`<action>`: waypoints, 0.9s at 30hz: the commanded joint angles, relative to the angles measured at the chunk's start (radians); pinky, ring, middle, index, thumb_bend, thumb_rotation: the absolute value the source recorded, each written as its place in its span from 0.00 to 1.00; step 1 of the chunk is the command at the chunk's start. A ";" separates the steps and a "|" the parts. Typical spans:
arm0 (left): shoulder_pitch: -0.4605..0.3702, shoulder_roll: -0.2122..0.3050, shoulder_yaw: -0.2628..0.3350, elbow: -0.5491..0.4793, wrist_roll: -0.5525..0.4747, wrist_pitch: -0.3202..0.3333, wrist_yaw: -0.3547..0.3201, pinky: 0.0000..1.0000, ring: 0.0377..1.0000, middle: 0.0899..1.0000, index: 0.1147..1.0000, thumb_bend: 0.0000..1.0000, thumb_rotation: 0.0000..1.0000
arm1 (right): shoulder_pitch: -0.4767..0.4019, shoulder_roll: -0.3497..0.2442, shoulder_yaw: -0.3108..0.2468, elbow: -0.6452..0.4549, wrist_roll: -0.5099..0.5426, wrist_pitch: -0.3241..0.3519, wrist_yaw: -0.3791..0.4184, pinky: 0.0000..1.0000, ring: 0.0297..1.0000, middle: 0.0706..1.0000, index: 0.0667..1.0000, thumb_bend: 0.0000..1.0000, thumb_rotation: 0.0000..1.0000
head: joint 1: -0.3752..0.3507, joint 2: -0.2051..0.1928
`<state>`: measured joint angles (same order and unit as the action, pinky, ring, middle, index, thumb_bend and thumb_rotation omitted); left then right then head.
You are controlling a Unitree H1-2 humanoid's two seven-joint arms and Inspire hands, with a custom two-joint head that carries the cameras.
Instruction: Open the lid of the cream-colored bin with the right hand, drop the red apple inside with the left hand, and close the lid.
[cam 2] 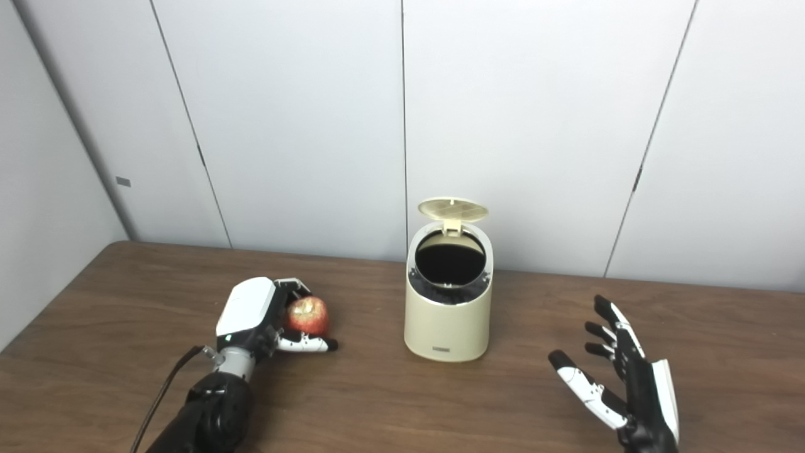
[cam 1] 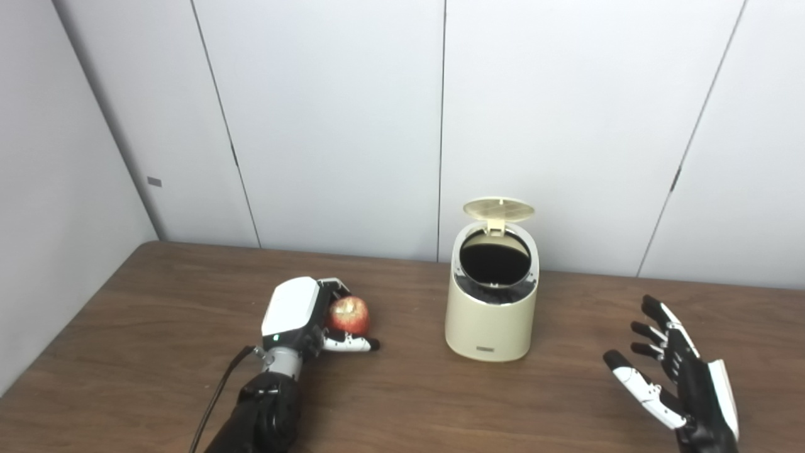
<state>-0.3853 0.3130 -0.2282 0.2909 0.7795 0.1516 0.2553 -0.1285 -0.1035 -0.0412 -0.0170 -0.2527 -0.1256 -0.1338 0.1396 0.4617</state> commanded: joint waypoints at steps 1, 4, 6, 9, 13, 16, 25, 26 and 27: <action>-0.034 0.017 -0.006 -0.074 0.035 -0.009 0.020 0.70 0.59 0.43 0.42 0.53 0.00 | -0.029 0.004 -0.001 -0.024 -0.005 -0.022 -0.014 0.71 0.81 0.88 0.87 0.54 0.49 | 0.000 0.000; -0.052 0.009 -0.029 -0.135 0.076 -0.007 0.010 0.70 0.57 0.43 0.42 0.53 0.00 | -0.036 0.008 0.000 -0.009 -0.010 -0.027 -0.019 0.71 0.81 0.88 0.87 0.54 0.48 | -0.006 -0.007; -0.072 0.005 -0.042 -0.167 0.086 -0.013 -0.010 0.70 0.56 0.42 0.43 0.53 0.00 | -0.040 0.010 0.003 0.001 -0.020 -0.030 -0.025 0.70 0.80 0.88 0.87 0.55 0.50 | -0.013 -0.011; -0.106 0.000 -0.057 -0.194 0.107 -0.027 -0.027 0.68 0.54 0.42 0.43 0.53 0.00 | -0.043 0.015 0.006 0.010 -0.029 -0.031 -0.032 0.69 0.80 0.88 0.87 0.55 0.51 | -0.023 -0.018; -0.155 -0.014 -0.068 -0.229 0.131 -0.021 -0.052 0.67 0.55 0.43 0.42 0.53 0.00 | -0.046 0.021 0.016 0.008 -0.058 -0.018 -0.042 0.69 0.79 0.87 0.87 0.54 0.51 | -0.040 -0.026; -0.181 -0.022 -0.070 -0.252 0.144 -0.021 -0.073 0.73 0.57 0.43 0.43 0.53 0.00 | -0.048 0.025 0.023 0.013 -0.069 -0.020 -0.046 0.68 0.80 0.87 0.87 0.54 0.51 | -0.051 -0.030; -0.237 -0.046 -0.066 -0.303 0.147 -0.018 -0.138 0.75 0.57 0.42 0.43 0.53 0.00 | -0.059 0.041 0.034 0.028 -0.095 -0.025 -0.072 0.69 0.79 0.88 0.87 0.57 0.54 | -0.081 -0.039; -0.243 -0.048 -0.066 -0.303 0.148 -0.019 -0.142 0.75 0.57 0.42 0.43 0.53 0.00 | -0.061 0.043 0.035 0.030 -0.094 -0.028 -0.075 0.69 0.79 0.88 0.87 0.57 0.53 | -0.084 -0.040; -0.248 -0.050 -0.065 -0.304 0.149 -0.019 -0.147 0.75 0.57 0.42 0.43 0.53 0.00 | -0.062 0.045 0.036 0.032 -0.094 -0.030 -0.078 0.68 0.79 0.88 0.87 0.56 0.53 | -0.085 -0.041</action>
<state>-0.5616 0.2624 -0.3051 0.0262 0.9110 0.1419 0.1005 -0.1501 -0.0672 -0.0095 0.0370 -0.3395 -0.1259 -0.1950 0.0552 0.4203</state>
